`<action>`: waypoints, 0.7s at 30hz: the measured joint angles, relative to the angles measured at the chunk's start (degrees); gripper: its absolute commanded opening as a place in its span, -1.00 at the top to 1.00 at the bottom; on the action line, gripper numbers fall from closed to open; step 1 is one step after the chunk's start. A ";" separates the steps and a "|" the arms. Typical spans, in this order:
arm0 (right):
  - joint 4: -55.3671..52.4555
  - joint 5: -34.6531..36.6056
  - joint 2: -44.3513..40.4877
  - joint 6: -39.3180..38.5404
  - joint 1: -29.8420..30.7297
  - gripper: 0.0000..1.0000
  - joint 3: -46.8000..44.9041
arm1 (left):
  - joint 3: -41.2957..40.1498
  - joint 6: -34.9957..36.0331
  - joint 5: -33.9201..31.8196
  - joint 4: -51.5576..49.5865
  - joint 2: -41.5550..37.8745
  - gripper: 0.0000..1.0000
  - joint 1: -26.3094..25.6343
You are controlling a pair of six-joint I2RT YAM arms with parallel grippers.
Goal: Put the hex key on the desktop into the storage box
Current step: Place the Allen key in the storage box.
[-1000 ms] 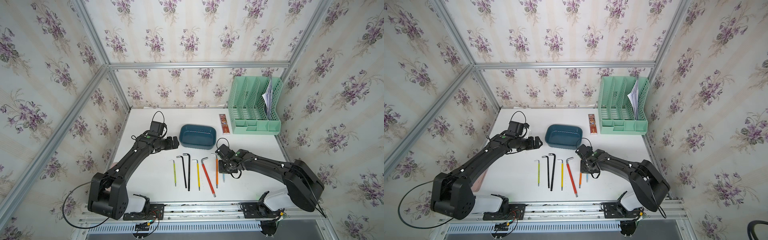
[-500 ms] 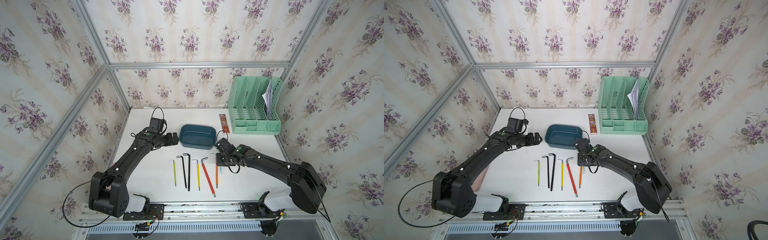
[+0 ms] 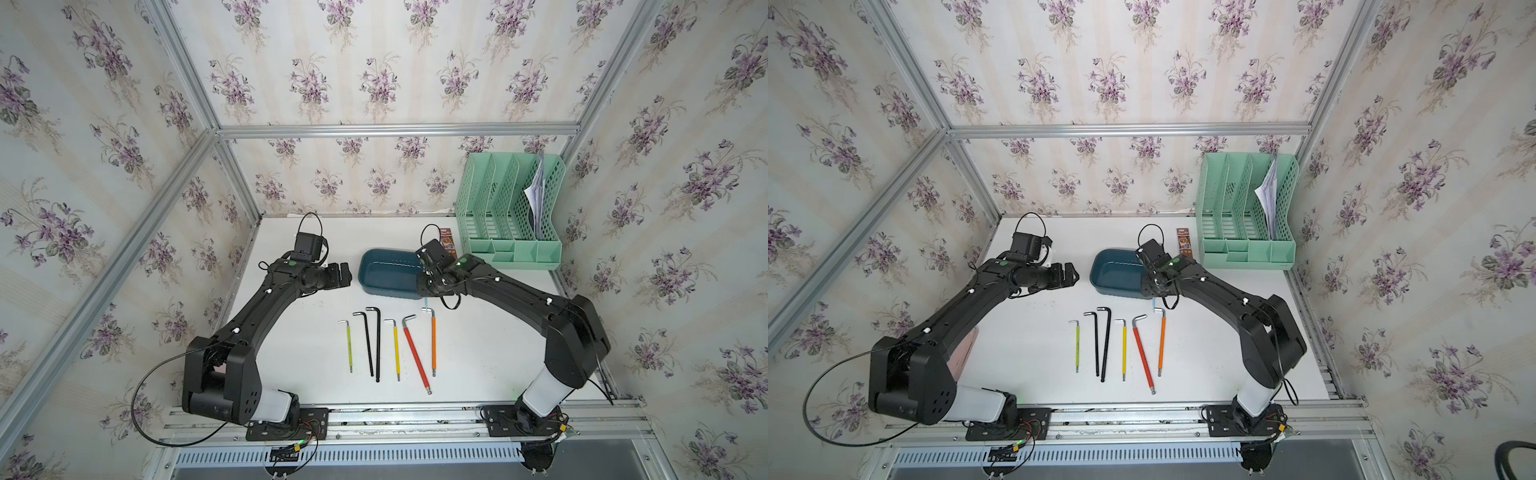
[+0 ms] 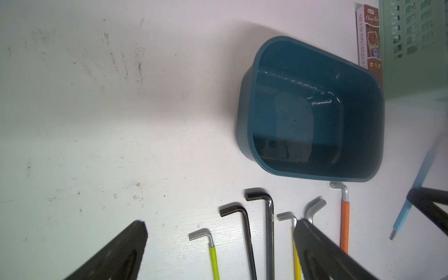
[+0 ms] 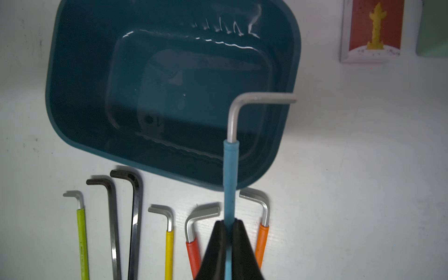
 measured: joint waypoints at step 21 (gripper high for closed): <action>-2.14 -6.05 25.66 -11.19 -3.78 1.00 27.74 | 1.73 0.68 0.92 3.08 9.29 -0.98 0.96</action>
